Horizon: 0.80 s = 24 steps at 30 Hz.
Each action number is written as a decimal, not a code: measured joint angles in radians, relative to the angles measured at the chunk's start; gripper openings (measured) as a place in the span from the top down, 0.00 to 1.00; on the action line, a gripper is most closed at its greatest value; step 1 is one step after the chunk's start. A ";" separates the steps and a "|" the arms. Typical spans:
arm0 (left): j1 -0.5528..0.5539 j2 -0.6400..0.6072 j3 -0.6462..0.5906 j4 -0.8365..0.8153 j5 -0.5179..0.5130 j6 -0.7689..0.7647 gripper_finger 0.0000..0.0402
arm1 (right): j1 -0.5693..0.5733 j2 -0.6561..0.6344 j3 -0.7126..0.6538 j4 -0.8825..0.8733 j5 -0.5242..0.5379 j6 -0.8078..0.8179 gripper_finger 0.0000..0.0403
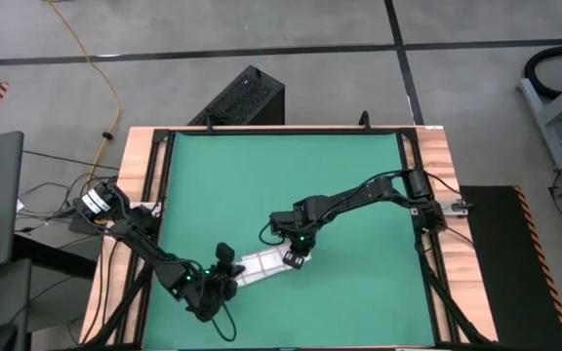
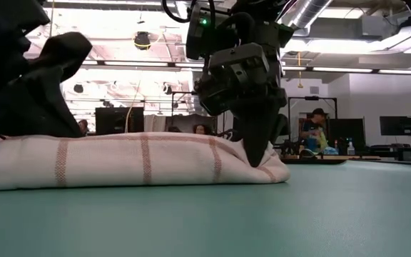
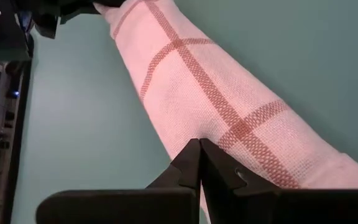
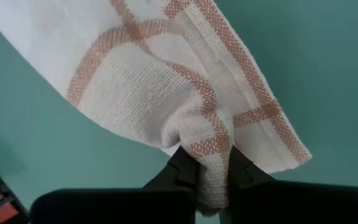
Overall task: Roll towel
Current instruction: Roll the white towel
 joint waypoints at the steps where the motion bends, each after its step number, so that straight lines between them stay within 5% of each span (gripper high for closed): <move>1: 0.000 0.000 -0.006 0.001 0.000 -0.008 1.00 | 0.002 0.000 0.000 0.004 0.012 -0.008 0.89; 24: -0.001 0.000 -0.015 -0.004 0.009 -0.008 1.00 | 0.064 -0.106 -0.002 -0.029 0.381 -0.122 0.45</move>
